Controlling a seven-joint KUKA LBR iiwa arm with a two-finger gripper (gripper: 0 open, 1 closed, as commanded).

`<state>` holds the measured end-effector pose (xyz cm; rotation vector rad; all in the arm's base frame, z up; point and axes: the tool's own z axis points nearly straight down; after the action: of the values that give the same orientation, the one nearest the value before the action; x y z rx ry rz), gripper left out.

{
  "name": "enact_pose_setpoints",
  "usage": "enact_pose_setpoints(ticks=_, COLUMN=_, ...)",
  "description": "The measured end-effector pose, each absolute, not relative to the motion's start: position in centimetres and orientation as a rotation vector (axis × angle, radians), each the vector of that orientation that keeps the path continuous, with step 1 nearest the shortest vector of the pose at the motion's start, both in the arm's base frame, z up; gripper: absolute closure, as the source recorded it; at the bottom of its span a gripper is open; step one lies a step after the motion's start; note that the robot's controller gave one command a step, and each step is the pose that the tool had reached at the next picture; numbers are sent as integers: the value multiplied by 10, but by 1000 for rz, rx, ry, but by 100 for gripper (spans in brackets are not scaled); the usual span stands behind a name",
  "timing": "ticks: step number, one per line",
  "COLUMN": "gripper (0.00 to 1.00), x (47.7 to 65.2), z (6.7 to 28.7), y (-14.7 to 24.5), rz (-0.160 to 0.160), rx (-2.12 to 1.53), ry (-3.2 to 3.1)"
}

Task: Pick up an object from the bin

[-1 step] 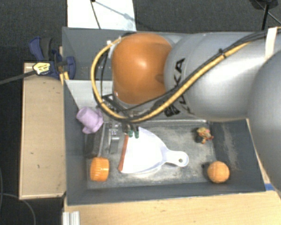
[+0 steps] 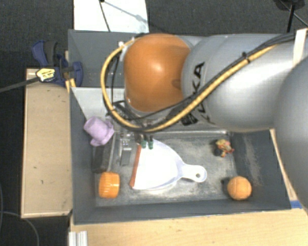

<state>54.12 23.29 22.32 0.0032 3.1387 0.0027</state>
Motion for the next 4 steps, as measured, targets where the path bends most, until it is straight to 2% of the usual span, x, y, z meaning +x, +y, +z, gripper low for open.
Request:
enact_pose_setpoints(ticks=1, gripper=0, x=547, z=180, y=240, rz=3, rx=-244, ry=3127)
enact_pose_setpoints(ticks=2, gripper=0, x=480, z=151, y=248, rz=1, rx=-745, ry=3053)
enact_pose_setpoints(ticks=3, gripper=0, x=595, z=152, y=252, rz=3, rx=-634, ry=3066)
enact_pose_setpoints(ticks=4, gripper=0, x=498, z=85, y=252, rz=-4, rx=-1232, ry=2883)
